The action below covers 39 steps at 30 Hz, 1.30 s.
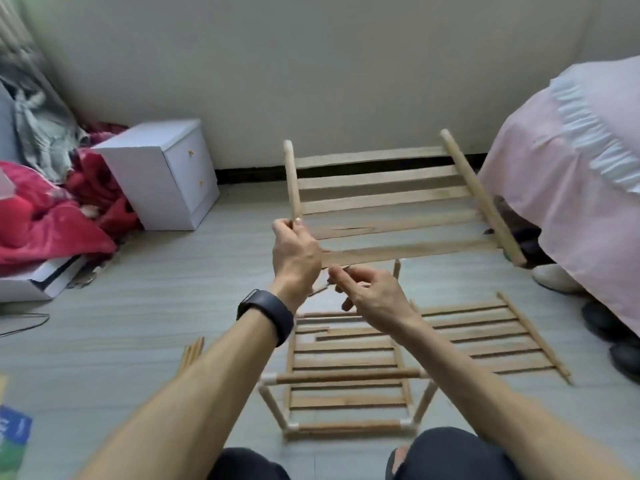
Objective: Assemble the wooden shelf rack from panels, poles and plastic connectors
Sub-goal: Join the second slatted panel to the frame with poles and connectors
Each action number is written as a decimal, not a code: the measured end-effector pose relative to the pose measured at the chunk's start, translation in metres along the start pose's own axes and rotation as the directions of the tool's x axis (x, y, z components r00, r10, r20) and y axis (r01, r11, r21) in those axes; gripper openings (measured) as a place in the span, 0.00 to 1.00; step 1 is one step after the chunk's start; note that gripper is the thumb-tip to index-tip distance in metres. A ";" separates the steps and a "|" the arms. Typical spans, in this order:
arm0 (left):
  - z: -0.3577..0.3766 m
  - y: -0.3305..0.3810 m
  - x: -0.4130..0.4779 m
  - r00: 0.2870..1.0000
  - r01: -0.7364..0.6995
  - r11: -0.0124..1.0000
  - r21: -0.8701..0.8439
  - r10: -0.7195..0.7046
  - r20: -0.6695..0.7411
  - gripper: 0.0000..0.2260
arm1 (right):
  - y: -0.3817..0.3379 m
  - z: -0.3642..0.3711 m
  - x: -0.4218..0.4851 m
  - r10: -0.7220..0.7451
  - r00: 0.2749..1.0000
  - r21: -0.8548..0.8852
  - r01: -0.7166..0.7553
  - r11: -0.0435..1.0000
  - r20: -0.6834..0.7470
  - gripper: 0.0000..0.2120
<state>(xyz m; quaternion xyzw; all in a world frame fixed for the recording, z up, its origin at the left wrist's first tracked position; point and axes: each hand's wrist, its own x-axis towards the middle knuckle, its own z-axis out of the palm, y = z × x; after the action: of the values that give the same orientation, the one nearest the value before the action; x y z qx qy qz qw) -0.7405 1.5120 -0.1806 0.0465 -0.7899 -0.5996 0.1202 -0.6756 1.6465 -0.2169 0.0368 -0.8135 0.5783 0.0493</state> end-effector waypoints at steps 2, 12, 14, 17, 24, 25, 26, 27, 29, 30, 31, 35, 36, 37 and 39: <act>-0.024 -0.015 0.000 0.994 -0.067 0.991 0.116 0.076 -0.082 0.12 | 0.009 -0.015 -0.007 -0.164 0.966 -0.133 0.139 0.981 -0.199 0.21; -0.080 -0.101 -0.007 0.994 0.061 0.988 0.143 -0.048 -0.094 0.13 | 0.104 -0.086 -0.017 0.583 0.810 0.031 -0.582 0.812 -0.061 0.33; -0.069 -0.110 -0.010 0.997 0.072 0.992 0.099 -0.070 -0.031 0.13 | 0.119 -0.082 -0.019 0.570 0.822 0.105 -0.565 0.818 -0.016 0.23; -0.063 -0.121 -0.008 0.993 0.114 0.993 0.016 -0.114 0.028 0.15 | 0.135 -0.080 -0.022 0.520 0.851 0.159 -0.505 0.848 -0.075 0.17; -0.069 -0.147 -0.016 0.766 0.495 0.861 -0.113 -0.371 0.525 0.13 | 0.167 -0.076 -0.025 0.554 0.827 0.261 -0.516 0.816 -0.097 0.16; -0.071 -0.151 -0.015 0.756 0.535 0.825 -0.184 -0.370 0.540 0.16 | 0.169 -0.074 -0.025 0.568 0.819 0.297 -0.524 0.798 -0.081 0.17; -0.073 -0.154 -0.015 0.752 0.568 0.782 -0.257 -0.366 0.548 0.18 | 0.172 -0.072 -0.024 0.582 0.812 0.335 -0.534 0.777 -0.055 0.17; -0.075 -0.156 -0.014 0.749 0.591 0.745 -0.309 -0.365 0.553 0.19 | 0.173 -0.071 -0.023 0.593 0.805 0.374 -0.543 0.752 -0.022 0.17; -0.078 -0.159 -0.011 0.740 0.614 0.715 -0.335 -0.375 0.558 0.17 | 0.173 -0.073 -0.022 0.605 0.795 0.459 -0.556 0.693 0.049 0.16; -0.080 -0.161 -0.010 0.735 0.621 0.712 -0.328 -0.382 0.561 0.16 | 0.172 -0.075 -0.021 0.606 0.791 0.494 -0.562 0.664 0.085 0.16; -0.081 -0.164 -0.007 0.729 0.628 0.706 -0.327 -0.387 0.564 0.16 | 0.171 -0.078 -0.020 0.605 0.787 0.519 -0.569 0.638 0.120 0.16; -0.091 -0.175 0.003 0.729 0.643 0.692 -0.329 -0.420 0.540 0.20 | 0.172 -0.082 -0.019 0.582 0.778 0.529 -0.606 0.594 0.237 0.16; -0.093 -0.178 0.004 0.732 0.640 0.699 -0.318 -0.430 0.529 0.20 | 0.173 -0.082 -0.019 0.576 0.778 0.522 -0.611 0.596 0.252 0.16; -0.094 -0.180 0.004 0.731 0.641 0.703 -0.308 -0.435 0.526 0.20 | 0.173 -0.081 -0.018 0.572 0.779 0.520 -0.609 0.598 0.255 0.16; -0.094 -0.187 0.003 0.722 0.644 0.704 -0.298 -0.431 0.541 0.20 | 0.173 -0.076 -0.016 0.580 0.780 0.543 -0.601 0.586 0.237 0.16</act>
<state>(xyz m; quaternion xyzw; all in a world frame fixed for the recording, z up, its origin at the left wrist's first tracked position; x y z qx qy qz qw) -0.7338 1.3717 -0.3361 0.1171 -0.5764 -0.7737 -0.2356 -0.6768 1.7755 -0.3561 -0.2116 -0.5575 0.7838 -0.1733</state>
